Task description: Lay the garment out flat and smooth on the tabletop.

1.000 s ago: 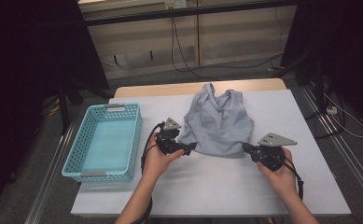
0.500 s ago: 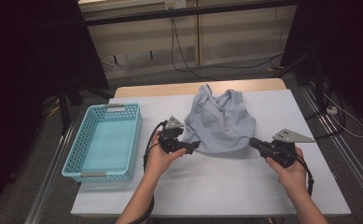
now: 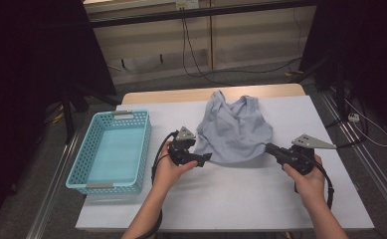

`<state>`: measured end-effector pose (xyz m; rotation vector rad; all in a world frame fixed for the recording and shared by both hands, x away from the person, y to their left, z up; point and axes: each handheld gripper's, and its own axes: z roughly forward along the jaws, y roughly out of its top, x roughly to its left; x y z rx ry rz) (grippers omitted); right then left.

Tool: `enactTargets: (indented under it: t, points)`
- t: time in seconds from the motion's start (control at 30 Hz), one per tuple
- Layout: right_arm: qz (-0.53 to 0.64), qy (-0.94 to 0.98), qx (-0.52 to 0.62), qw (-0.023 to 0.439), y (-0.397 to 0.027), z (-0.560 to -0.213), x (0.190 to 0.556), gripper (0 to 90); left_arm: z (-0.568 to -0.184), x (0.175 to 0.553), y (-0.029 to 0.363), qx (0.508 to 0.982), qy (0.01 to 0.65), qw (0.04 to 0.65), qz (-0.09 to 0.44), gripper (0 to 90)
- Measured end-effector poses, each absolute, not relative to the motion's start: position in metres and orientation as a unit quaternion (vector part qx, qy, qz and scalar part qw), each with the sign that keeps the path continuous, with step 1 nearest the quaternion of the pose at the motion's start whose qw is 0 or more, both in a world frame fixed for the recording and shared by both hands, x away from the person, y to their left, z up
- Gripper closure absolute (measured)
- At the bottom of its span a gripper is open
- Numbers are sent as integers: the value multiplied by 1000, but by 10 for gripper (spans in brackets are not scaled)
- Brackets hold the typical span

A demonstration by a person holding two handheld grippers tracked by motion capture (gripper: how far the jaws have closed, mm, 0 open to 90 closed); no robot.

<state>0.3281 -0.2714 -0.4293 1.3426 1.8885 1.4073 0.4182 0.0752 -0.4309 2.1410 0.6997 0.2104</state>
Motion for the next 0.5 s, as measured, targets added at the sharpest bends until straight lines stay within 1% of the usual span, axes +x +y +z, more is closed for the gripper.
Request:
enactTargets:
  t: [0.07,0.13,0.23,0.3,0.37,0.47,0.5]
  points:
    - [507,682,482,216,-271,-428,329,877,-435,418,73,862,269,418,100,255]
    - [503,686,480,217,-270,-429,329,876,-440,418,72,865,268,415,95,293]
    - [496,692,479,217,-268,-431,327,875,-445,419,71,871,263,404,98,298]
    - [493,695,477,216,-266,-431,325,872,-447,422,70,870,264,401,107,342]
    - [492,696,476,217,-266,-431,324,871,-448,424,69,870,262,401,113,350]
    - [491,695,479,215,-267,-433,323,870,-452,427,68,875,265,389,109,428]
    - [492,695,480,214,-267,-433,323,869,-454,428,68,876,271,384,107,476]
